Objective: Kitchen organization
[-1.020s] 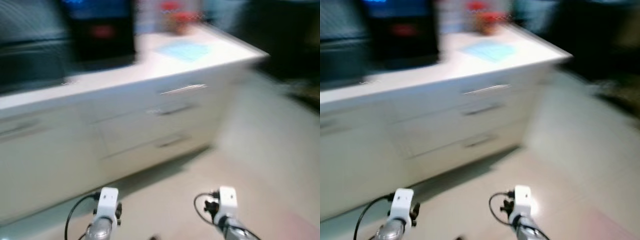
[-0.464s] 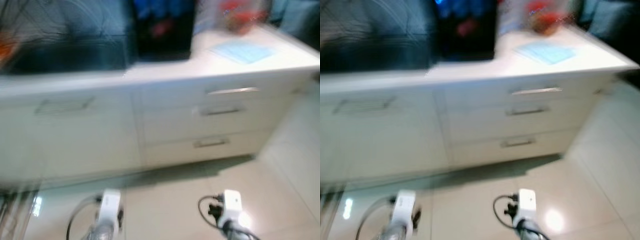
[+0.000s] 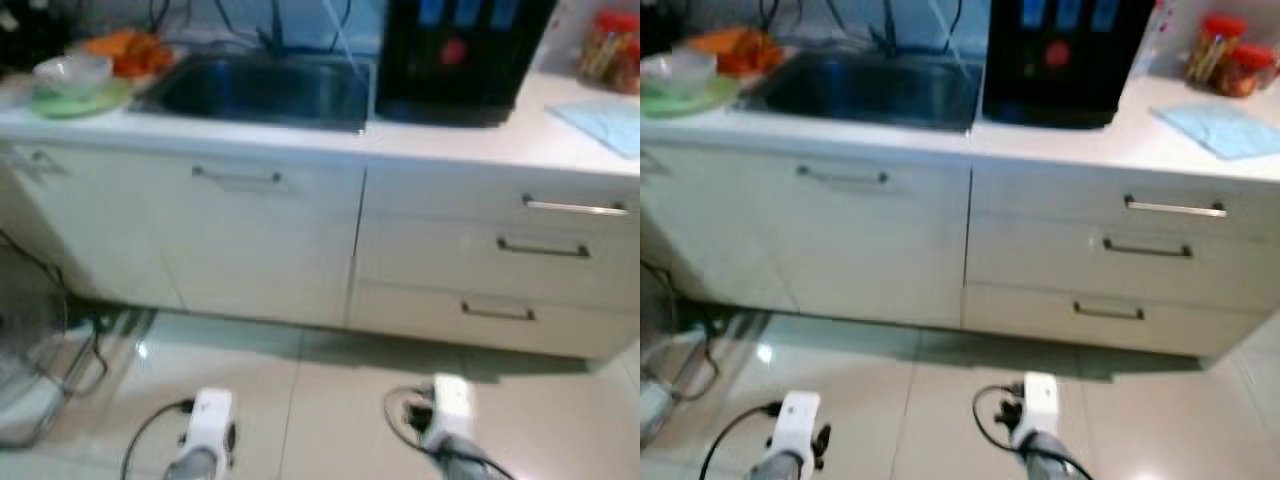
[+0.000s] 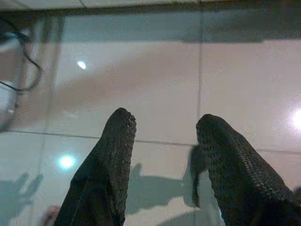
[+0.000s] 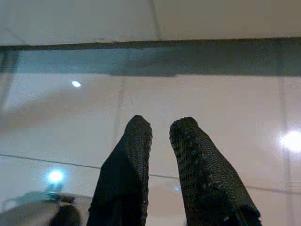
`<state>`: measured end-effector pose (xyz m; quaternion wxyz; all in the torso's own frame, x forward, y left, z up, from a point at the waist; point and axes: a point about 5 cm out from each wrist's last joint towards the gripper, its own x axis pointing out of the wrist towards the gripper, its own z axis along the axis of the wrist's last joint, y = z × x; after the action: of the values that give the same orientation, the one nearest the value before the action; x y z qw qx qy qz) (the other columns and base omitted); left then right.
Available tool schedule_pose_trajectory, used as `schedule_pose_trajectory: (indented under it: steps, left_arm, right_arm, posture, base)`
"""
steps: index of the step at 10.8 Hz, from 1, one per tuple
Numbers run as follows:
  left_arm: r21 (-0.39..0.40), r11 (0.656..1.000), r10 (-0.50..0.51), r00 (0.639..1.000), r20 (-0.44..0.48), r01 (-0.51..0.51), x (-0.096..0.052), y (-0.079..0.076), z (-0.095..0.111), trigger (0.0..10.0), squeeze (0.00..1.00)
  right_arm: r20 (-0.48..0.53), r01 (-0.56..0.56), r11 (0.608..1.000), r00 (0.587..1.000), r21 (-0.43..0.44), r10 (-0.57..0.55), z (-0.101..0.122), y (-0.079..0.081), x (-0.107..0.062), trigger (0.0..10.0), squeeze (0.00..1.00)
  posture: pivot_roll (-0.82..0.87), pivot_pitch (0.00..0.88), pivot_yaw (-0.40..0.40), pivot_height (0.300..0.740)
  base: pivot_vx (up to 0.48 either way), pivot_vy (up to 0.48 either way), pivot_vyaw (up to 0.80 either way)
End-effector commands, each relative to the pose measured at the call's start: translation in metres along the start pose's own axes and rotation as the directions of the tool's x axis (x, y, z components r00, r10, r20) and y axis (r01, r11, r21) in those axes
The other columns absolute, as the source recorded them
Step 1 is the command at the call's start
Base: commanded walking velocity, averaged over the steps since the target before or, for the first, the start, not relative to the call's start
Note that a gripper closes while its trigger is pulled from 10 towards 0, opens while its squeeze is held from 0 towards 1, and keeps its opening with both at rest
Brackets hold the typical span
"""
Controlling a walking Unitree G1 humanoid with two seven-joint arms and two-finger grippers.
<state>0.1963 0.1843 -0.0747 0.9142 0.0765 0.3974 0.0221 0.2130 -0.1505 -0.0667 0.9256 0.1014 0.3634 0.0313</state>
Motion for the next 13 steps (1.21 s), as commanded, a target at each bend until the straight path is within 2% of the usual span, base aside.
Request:
schedule_pose_trajectory:
  steps: [1, 3, 6, 13]
  left_arm:
    - [-0.011, 1.000, -0.002, 1.000, 0.012, 0.002, 0.0011, -0.0042, 0.0048, 10.0, 0.00]
    - [-0.004, 1.000, 0.004, 1.000, 0.005, -0.004, 0.0005, -0.0043, 0.0024, 10.0, 0.00]
    - [-0.038, 0.999, 0.008, 1.000, 0.000, -0.008, 0.0000, -0.0030, 0.0006, 10.0, 0.00]
    - [-0.048, 0.999, 0.022, 1.000, -0.018, -0.023, -0.0014, -0.0013, -0.0050, 10.0, 0.00]
  right_arm:
    - [-0.015, 0.019, 1.000, 1.000, 0.008, -0.019, -0.0031, -0.0093, -0.0028, 10.0, 0.00]
    - [-0.020, 0.012, 1.000, 1.000, -0.003, -0.012, -0.0031, -0.0082, -0.0024, 10.0, 0.00]
    - [-0.030, 0.006, 1.000, 1.000, -0.011, -0.006, -0.0043, -0.0078, -0.0025, 10.0, 0.00]
    - [-0.045, -0.020, 0.999, 0.999, -0.025, 0.018, -0.0069, -0.0046, -0.0027, 10.0, 0.00]
  posture:
    - [0.14, 0.028, 0.009, 0.740]
    - [0.14, 0.025, 0.008, 0.740]
    - [0.14, 0.011, 0.006, 0.740]
    - [0.15, 0.022, 0.000, 0.740]
  base:
    - [0.000, 0.000, 0.00]
    - [0.000, 0.000, 0.00]
    - [0.000, 0.085, 0.00]
    - [0.000, 0.480, 0.00]
